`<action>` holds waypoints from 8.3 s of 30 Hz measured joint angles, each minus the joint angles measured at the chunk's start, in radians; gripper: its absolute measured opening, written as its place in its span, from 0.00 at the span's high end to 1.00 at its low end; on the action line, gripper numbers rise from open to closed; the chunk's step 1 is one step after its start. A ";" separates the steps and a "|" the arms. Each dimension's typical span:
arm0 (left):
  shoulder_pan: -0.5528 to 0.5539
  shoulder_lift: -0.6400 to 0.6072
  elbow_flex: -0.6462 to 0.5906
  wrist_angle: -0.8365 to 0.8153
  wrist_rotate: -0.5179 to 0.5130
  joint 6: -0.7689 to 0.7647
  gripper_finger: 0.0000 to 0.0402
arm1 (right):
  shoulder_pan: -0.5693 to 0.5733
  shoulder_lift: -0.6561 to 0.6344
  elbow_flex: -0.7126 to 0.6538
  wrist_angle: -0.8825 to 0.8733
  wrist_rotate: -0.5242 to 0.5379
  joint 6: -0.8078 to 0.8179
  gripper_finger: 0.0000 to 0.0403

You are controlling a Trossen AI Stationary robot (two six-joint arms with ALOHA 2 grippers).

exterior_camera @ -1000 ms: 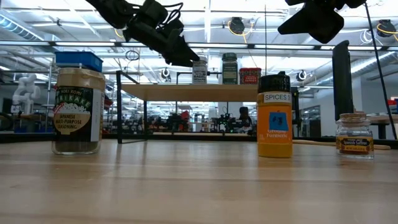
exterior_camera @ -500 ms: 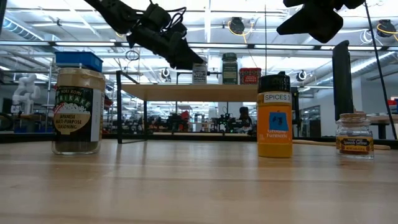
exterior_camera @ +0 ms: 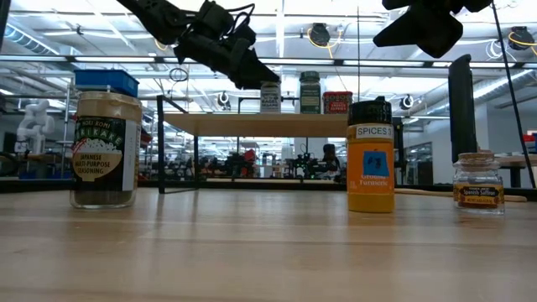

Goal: Shelf spices
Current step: Remove the white seasoning bottle from the shelf, then put the black seasoning bottle in the center of the table and put the green seasoning bottle beside the black seasoning bottle

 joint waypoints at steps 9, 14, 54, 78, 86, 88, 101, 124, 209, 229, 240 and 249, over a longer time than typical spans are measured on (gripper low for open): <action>0.000 0.000 0.000 0.000 -0.003 -0.006 0.41 | 0.000 0.000 0.000 0.000 0.000 0.000 0.40; -0.001 0.000 0.000 0.000 -0.003 -0.008 0.49 | 0.000 0.000 0.000 0.000 0.000 0.000 0.40; -0.436 -0.239 -0.001 -0.417 -0.104 -0.305 0.48 | 0.001 0.000 0.000 0.001 -0.001 0.011 0.40; -0.977 -0.237 -0.264 -0.083 -0.877 -0.531 0.48 | 0.003 0.000 0.000 0.001 -0.006 0.011 0.40; -0.983 -0.236 -0.382 0.021 -0.949 -0.531 0.48 | 0.003 0.000 0.000 0.001 -0.006 0.008 0.40; -0.982 -0.237 -0.405 0.026 -0.954 -0.533 0.48 | 0.003 0.000 0.000 0.001 -0.006 0.005 0.40; -0.981 -0.232 -0.474 0.024 -0.954 -0.559 0.48 | 0.003 0.000 0.000 0.001 -0.004 0.004 0.40; -0.951 -0.187 -0.479 0.025 -0.937 -0.617 0.48 | 0.002 0.000 0.000 0.000 -0.004 0.003 0.40; -0.986 -0.197 -0.477 -0.125 -0.861 -0.610 0.43 | 0.003 0.001 0.000 -0.003 -0.004 0.003 0.40; -0.986 -0.215 -0.372 -0.247 -0.865 -0.567 0.33 | 0.003 0.001 0.000 -0.004 -0.005 0.003 0.40; -0.942 -0.230 -0.193 -0.263 -0.986 -0.393 0.33 | 0.003 0.001 0.000 -0.009 -0.006 0.000 0.40; -0.780 -0.231 -0.014 -0.228 -1.035 -0.157 0.33 | 0.003 0.001 0.000 -0.006 -0.007 0.010 0.40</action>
